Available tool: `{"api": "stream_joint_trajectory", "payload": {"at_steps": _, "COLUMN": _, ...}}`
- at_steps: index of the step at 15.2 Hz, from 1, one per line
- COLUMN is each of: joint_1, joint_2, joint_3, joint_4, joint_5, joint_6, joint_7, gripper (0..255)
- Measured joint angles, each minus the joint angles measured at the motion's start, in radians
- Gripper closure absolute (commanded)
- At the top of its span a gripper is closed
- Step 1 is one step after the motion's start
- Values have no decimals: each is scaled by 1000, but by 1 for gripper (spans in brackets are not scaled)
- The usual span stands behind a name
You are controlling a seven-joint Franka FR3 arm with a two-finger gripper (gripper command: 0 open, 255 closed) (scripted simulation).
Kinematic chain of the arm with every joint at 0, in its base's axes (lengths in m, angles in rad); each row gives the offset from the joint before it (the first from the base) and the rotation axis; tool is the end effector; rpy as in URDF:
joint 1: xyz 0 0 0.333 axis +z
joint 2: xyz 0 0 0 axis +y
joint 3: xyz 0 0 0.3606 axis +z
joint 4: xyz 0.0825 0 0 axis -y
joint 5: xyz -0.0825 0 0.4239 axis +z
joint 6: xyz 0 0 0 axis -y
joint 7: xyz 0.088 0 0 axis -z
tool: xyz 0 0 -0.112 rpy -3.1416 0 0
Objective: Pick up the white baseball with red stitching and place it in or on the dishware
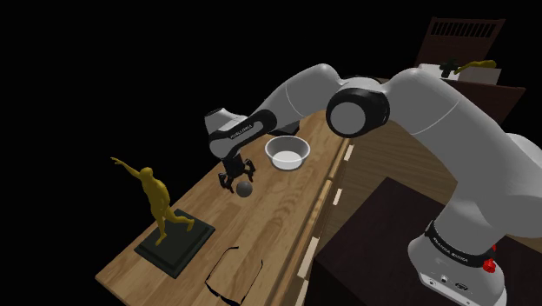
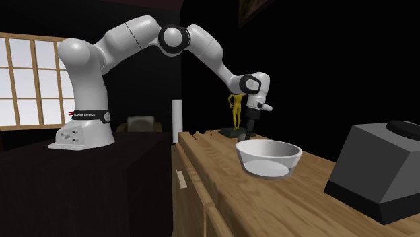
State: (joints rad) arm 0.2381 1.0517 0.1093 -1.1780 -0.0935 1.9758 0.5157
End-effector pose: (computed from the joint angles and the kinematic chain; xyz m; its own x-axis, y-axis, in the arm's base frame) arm 0.7596 0.2434 0.1181 0.9597 -0.1703 -0.2237 -0.1505 -0.9832 0.1031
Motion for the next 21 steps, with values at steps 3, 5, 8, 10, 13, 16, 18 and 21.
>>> {"api": "stream_joint_trajectory", "payload": {"at_steps": 3, "joint_1": 0, "joint_2": 0, "joint_3": 0, "joint_4": 0, "joint_5": 0, "joint_6": 0, "joint_7": 0, "gripper": 255}}
{"api": "stream_joint_trajectory", "payload": {"at_steps": 5, "joint_1": 0, "joint_2": 0, "joint_3": 0, "joint_4": 0, "joint_5": 0, "joint_6": 0, "joint_7": 0, "gripper": 255}}
{"api": "stream_joint_trajectory", "payload": {"at_steps": 8, "joint_1": 0, "joint_2": 0, "joint_3": 0, "joint_4": 0, "joint_5": 0, "joint_6": 0, "joint_7": 0, "gripper": 255}}
{"api": "stream_joint_trajectory", "payload": {"at_steps": 10, "joint_1": 0, "joint_2": 0, "joint_3": 0, "joint_4": 1, "joint_5": 0, "joint_6": 0, "joint_7": 0, "gripper": 255}}
{"api": "stream_joint_trajectory", "payload": {"at_steps": 13, "joint_1": 0, "joint_2": -5, "joint_3": 0, "joint_4": -2, "joint_5": 0, "joint_6": -2, "joint_7": 0, "gripper": 255}}
{"api": "stream_joint_trajectory", "payload": {"at_steps": 16, "joint_1": -2, "joint_2": -30, "joint_3": 2, "joint_4": -15, "joint_5": 1, "joint_6": -15, "joint_7": 0, "gripper": 255}}
{"api": "stream_joint_trajectory", "payload": {"at_steps": 18, "joint_1": -3, "joint_2": -52, "joint_3": 3, "joint_4": -25, "joint_5": 2, "joint_6": -26, "joint_7": 0, "gripper": 255}}
{"api": "stream_joint_trajectory", "payload": {"at_steps": 21, "joint_1": -5, "joint_2": -78, "joint_3": 4, "joint_4": -31, "joint_5": 4, "joint_6": -47, "joint_7": -1, "gripper": 255}}
